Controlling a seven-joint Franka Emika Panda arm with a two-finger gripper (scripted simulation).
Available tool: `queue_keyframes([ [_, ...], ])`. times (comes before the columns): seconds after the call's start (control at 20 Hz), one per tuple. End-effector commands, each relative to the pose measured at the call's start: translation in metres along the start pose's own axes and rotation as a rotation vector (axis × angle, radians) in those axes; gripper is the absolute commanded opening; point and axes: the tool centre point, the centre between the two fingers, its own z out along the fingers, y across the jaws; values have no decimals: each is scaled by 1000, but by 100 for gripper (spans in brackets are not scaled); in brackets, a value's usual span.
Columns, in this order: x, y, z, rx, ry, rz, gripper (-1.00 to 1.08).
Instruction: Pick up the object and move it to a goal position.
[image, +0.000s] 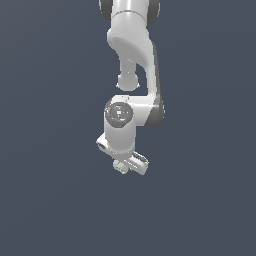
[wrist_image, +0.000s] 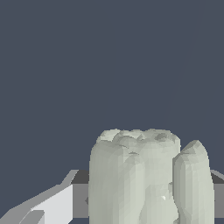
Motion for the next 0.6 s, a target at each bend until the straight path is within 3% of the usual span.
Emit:
queue_keyframes([
  [0.0, -3, -16, -17, 0, 0, 0, -100],
  [0.55, -5, -43, -45, 0, 0, 0, -100],
])
